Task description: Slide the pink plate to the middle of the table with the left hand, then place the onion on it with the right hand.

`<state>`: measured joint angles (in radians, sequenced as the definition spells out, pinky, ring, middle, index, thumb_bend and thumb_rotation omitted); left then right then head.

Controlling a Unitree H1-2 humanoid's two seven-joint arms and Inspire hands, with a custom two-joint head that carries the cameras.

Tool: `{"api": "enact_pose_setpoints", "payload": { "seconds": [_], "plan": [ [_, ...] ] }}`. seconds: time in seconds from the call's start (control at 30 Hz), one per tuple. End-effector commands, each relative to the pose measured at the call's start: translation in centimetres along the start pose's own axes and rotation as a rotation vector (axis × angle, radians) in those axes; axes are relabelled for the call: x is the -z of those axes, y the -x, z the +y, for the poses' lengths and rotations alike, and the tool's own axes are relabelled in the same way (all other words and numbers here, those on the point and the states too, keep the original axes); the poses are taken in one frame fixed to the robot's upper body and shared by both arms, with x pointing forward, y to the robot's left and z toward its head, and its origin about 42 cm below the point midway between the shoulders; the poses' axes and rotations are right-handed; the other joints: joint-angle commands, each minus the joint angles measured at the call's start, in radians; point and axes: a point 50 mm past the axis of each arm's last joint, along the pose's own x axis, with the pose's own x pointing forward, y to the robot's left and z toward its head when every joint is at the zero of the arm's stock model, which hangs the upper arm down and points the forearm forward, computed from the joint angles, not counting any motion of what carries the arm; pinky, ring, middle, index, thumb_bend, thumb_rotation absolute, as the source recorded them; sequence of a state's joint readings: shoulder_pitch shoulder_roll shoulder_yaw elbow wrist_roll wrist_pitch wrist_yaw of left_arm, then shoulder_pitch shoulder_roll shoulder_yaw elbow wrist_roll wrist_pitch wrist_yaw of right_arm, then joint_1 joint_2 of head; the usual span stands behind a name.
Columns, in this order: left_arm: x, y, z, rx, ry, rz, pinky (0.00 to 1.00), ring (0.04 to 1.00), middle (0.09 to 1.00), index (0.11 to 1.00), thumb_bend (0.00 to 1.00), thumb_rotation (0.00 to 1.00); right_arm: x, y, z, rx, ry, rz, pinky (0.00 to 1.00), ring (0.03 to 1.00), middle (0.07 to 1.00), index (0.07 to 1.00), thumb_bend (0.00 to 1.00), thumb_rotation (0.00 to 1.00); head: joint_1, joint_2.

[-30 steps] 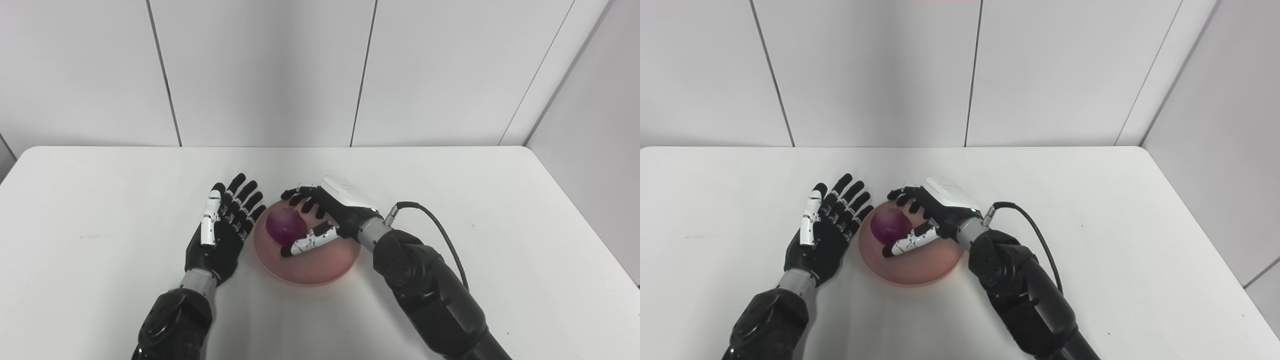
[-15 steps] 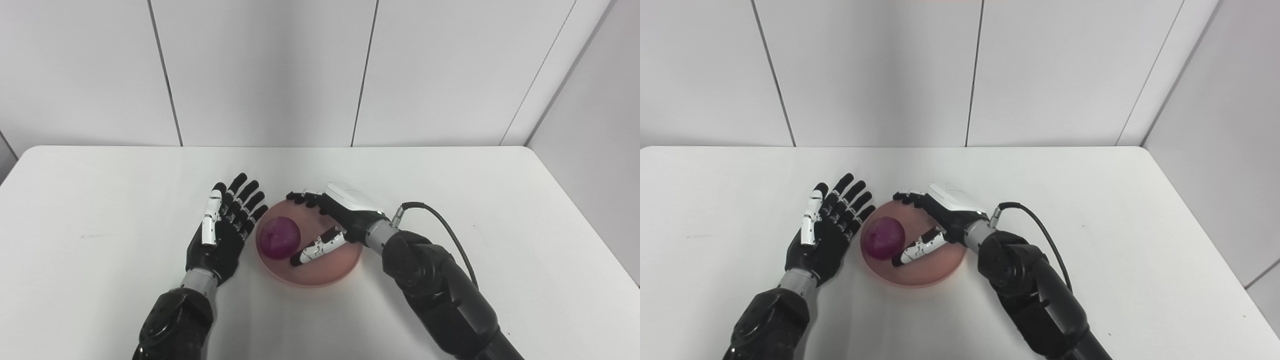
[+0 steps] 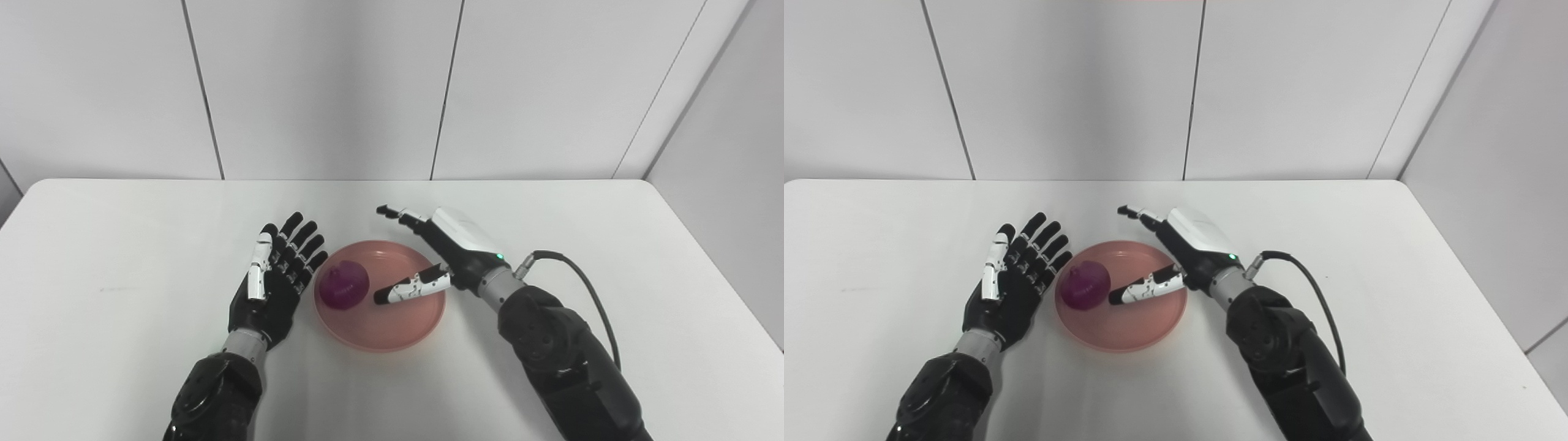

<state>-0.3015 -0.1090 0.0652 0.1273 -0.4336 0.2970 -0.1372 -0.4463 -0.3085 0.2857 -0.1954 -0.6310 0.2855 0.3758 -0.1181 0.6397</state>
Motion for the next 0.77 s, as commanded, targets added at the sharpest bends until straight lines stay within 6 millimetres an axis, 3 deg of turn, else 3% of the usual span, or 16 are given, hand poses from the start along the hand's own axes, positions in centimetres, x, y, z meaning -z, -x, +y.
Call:
{"api": "enact_pose_setpoints", "payload": {
  "seconds": [0.0,0.37,0.43,0.47,0.53,0.57,0.6,0.67,0.73],
  "plan": [
    [2.2,0.7,1.1,-0.055,0.011,0.119,0.93,0.935,0.934,0.923,0.39,1.00,-1.3,0.3,-2.1,0.085,0.013,-0.097,0.76,0.849,0.885,0.914,1.00,0.50,0.000,-0.001],
    [2.2,0.7,1.3,-0.048,0.003,0.117,0.93,0.942,0.941,0.932,0.39,1.00,-0.2,2.7,-3.6,0.206,-0.148,-0.081,0.77,0.856,0.885,0.905,1.00,0.52,-0.013,-0.007],
    [2.2,0.7,1.3,-0.049,0.004,0.116,0.93,0.938,0.938,0.930,0.39,1.00,0.2,3.1,-3.4,0.232,-0.175,-0.052,0.57,0.728,0.891,0.905,1.00,0.50,-0.014,-0.007],
    [2.2,0.7,1.3,-0.050,0.004,0.117,0.93,0.937,0.938,0.930,0.39,1.00,0.4,3.4,-3.2,0.247,-0.188,-0.030,0.34,0.442,0.894,0.910,1.00,0.50,-0.014,-0.007],
    [2.2,0.7,1.3,-0.048,0.003,0.116,0.93,0.937,0.939,0.931,0.39,1.00,0.9,3.8,-2.7,0.264,-0.215,0.008,0.22,0.300,0.893,0.915,1.00,0.52,-0.017,-0.007],
    [2.2,0.7,1.4,-0.046,0.002,0.116,0.93,0.937,0.939,0.930,0.39,1.00,1.1,4.0,-2.4,0.271,-0.233,0.032,0.56,0.639,0.899,0.920,1.00,0.53,-0.018,-0.007],
    [2.1,0.7,1.4,-0.046,0.000,0.116,0.93,0.936,0.938,0.929,0.39,1.00,1.4,4.3,-2.1,0.282,-0.242,0.062,0.82,0.801,0.900,0.922,1.00,0.55,-0.018,-0.007],
    [2.1,0.7,1.4,-0.046,0.001,0.117,0.93,0.935,0.937,0.928,0.39,1.00,1.8,4.7,-1.5,0.310,-0.267,0.107,0.94,0.847,0.894,0.920,1.00,0.57,-0.019,-0.008],
    [2.1,0.7,1.4,-0.047,0.002,0.116,0.93,0.937,0.940,0.932,0.39,1.00,2.1,5.0,-1.1,0.329,-0.304,0.131,0.99,0.864,0.884,0.915,1.00,0.59,-0.020,-0.008]
  ]
}}
